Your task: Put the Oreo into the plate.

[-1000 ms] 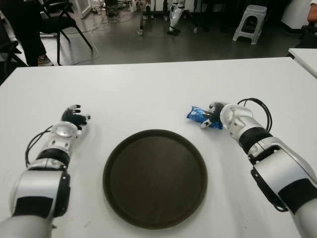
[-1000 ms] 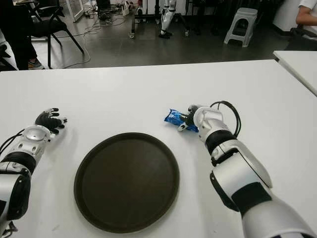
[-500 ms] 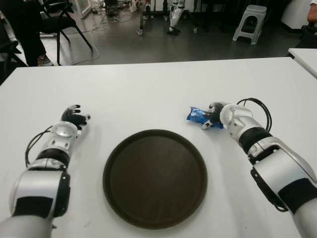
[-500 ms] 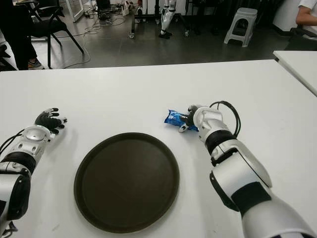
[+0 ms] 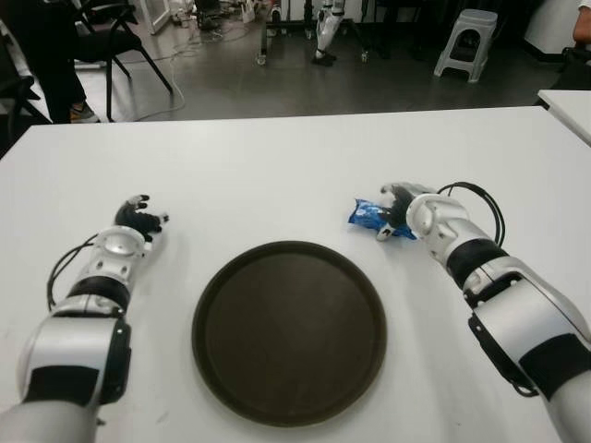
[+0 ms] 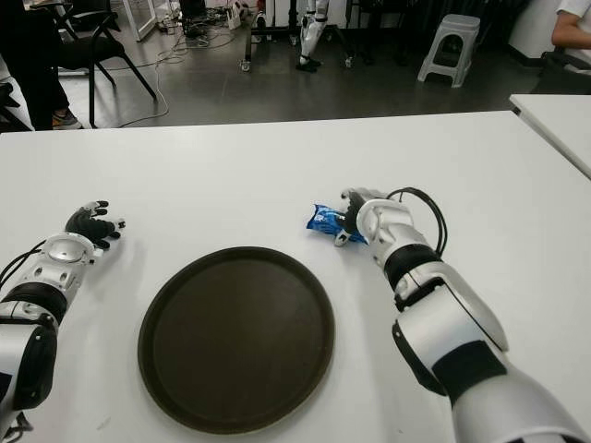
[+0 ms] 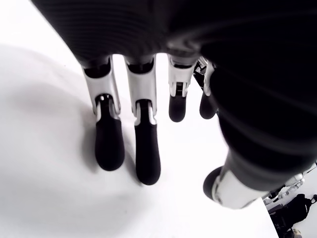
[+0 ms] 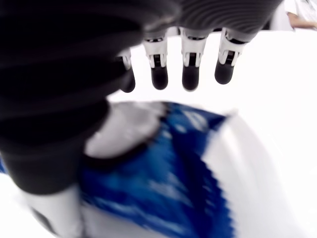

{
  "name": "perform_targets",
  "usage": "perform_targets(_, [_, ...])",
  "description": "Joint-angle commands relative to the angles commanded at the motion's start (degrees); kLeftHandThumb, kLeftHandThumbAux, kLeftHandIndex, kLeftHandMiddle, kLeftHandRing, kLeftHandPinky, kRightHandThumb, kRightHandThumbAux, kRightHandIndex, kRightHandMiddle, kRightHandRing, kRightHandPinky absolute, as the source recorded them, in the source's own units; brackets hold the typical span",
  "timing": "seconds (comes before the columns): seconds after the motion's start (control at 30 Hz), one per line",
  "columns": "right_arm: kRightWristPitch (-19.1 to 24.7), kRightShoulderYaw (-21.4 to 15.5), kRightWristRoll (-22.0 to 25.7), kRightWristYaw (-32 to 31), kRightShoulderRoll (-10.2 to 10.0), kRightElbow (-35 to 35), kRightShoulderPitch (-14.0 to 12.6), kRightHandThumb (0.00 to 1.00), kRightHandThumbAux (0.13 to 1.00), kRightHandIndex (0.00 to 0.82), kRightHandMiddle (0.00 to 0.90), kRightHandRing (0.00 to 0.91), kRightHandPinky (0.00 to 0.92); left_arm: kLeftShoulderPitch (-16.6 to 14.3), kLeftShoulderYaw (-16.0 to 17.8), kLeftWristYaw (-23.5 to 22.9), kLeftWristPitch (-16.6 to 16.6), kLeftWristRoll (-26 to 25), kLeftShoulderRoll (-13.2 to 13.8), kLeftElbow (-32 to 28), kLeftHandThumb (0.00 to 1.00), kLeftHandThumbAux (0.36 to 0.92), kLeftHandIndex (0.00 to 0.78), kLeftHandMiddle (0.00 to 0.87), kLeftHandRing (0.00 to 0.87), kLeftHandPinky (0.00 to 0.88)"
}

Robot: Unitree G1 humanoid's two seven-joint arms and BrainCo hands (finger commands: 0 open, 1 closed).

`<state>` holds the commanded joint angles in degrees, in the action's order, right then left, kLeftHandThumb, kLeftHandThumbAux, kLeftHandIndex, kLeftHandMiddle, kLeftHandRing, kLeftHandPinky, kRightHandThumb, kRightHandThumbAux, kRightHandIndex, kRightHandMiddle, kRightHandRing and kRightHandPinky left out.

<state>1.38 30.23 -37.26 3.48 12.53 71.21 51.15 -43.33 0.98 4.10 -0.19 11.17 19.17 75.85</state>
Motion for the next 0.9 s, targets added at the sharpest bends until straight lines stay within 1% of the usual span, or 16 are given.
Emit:
perform_targets(0.03, [-0.9,-0.2,0.2,1.0,0.0,0.1,-0.2,0.028,0.927,0.242,0.289,0.303,0.254,0.0,0.0,0.0,0.0,0.0,0.0,0.0,0.192,0.758,0.08,0.112,0.144,0.16])
perform_targets(0.07, [-1.6,-0.4,0.3,1.7,0.1,0.1,-0.4,0.157,0.891,0.277,0.335,0.354,0.312,0.0,-0.1,0.1,0.0,0.0,0.0,0.0,0.192,0.76,0.081,0.114,0.145,0.162])
perform_targets(0.1, [-2.4,-0.7,0.6,2.5,0.1,0.2,-0.6,0.347,0.837,0.326,0.404,0.43,0.397,0.0,-0.2,0.1,0.0,0.1,0.0,0.0,0.192,0.762,0.082,0.116,0.147,0.166])
perform_targets(0.13, [-3.0,-0.9,0.8,3.0,0.0,0.3,-0.7,0.469,0.803,0.36,0.47,0.496,0.465,0.0,-0.2,0.2,0.0,0.1,0.0,0.0,0.194,0.764,0.085,0.121,0.152,0.175])
perform_targets(0.23, [-4.8,-1.8,1.4,4.4,-0.1,0.7,-1.1,0.616,0.76,0.401,0.557,0.577,0.547,0.0,-0.3,0.4,0.1,0.2,0.0,0.0,0.205,0.762,0.093,0.127,0.162,0.191])
perform_targets(0.33, [-5.9,-2.5,1.8,5.1,-0.1,0.9,-1.4,0.664,0.746,0.416,0.598,0.611,0.585,-0.1,-0.2,0.3,0.2,0.1,0.0,0.0,0.211,0.761,0.094,0.125,0.163,0.193])
perform_targets(0.43, [-6.8,-2.9,2.1,5.8,-0.1,1.1,-1.5,0.68,0.739,0.425,0.659,0.652,0.623,-0.2,0.0,0.0,0.3,-0.2,0.0,-0.1,0.205,0.767,0.082,0.118,0.153,0.175])
perform_targets(0.53, [-6.8,-3.0,2.2,6.3,-0.2,1.4,-1.6,0.686,0.737,0.429,0.699,0.68,0.651,-0.3,0.0,-0.1,0.6,-0.2,-0.1,-0.2,0.205,0.77,0.076,0.119,0.149,0.167])
perform_targets(0.67, [-7.0,-3.7,2.8,7.2,-0.4,1.5,-1.8,0.687,0.736,0.431,0.722,0.697,0.671,-0.3,-0.4,-0.1,0.8,0.2,-0.1,-0.2,0.211,0.771,0.075,0.127,0.154,0.163])
perform_targets(0.9, [-7.5,-6.3,5.1,7.9,-0.9,1.4,-2.2,0.687,0.737,0.432,0.743,0.716,0.692,-0.3,-0.8,0.1,0.7,0.6,0.0,-0.2,0.195,0.78,0.094,0.136,0.168,0.168])
